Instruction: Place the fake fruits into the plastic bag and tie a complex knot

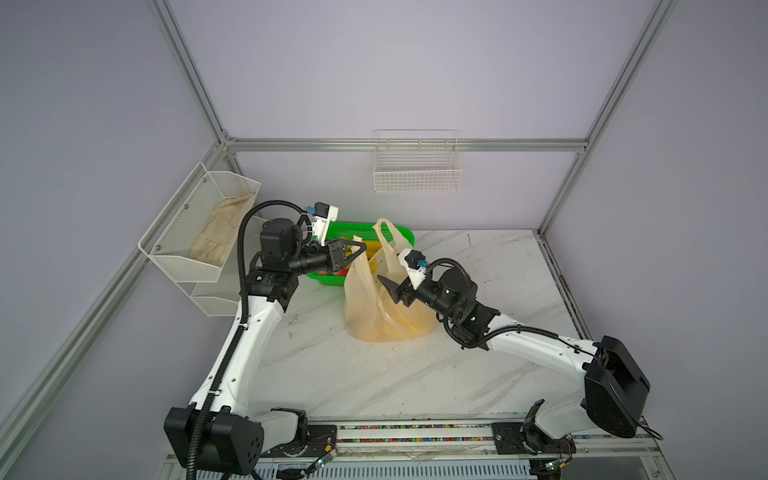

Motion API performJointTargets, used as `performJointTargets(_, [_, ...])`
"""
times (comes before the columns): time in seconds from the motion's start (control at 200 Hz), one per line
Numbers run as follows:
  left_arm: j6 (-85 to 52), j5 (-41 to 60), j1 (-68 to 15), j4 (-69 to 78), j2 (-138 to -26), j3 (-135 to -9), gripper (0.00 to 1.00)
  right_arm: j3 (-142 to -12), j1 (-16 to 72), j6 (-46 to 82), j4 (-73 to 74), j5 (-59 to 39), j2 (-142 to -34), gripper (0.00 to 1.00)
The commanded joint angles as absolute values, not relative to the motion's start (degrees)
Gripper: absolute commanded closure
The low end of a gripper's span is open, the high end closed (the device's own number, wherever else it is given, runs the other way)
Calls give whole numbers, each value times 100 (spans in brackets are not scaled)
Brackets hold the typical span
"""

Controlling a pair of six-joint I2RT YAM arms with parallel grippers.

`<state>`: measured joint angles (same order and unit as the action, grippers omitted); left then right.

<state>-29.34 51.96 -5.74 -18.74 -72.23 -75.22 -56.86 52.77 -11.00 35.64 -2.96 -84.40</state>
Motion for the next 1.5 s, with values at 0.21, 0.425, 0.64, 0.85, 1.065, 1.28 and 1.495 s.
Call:
performJointTargets(0.21, [-3551,4631,-765,-1529,-6977,-7479,100,-6208,6813,-937,6061,3838,-9860,18])
performJointTargets(0.425, [-3664,4673,-774,-1473,-7049,-7497,100,-7081,7038,-1521,6864,5148,-10999,17])
performJointTargets(0.64, [-3698,4715,-782,-1461,-7049,-7506,100,-7971,7039,-1870,7176,5466,-11861,15])
performJointTargets(0.85, [-3755,4736,-784,-1462,-7051,-7554,100,-8833,6906,-2332,7474,5909,-12629,31])
performJointTargets(1.065, [-3786,4693,-782,-1505,-7049,-7611,100,-8667,6768,-2261,7759,5962,-12847,71])
performJointTargets(1.28, [-3722,4653,-774,-1520,-7066,-7675,100,-8096,6766,-1934,7585,5912,-12902,88])
performJointTargets(1.495, [-3486,4659,-723,-1643,-7140,-7712,100,-7555,6767,-1678,6916,5166,-12124,55])
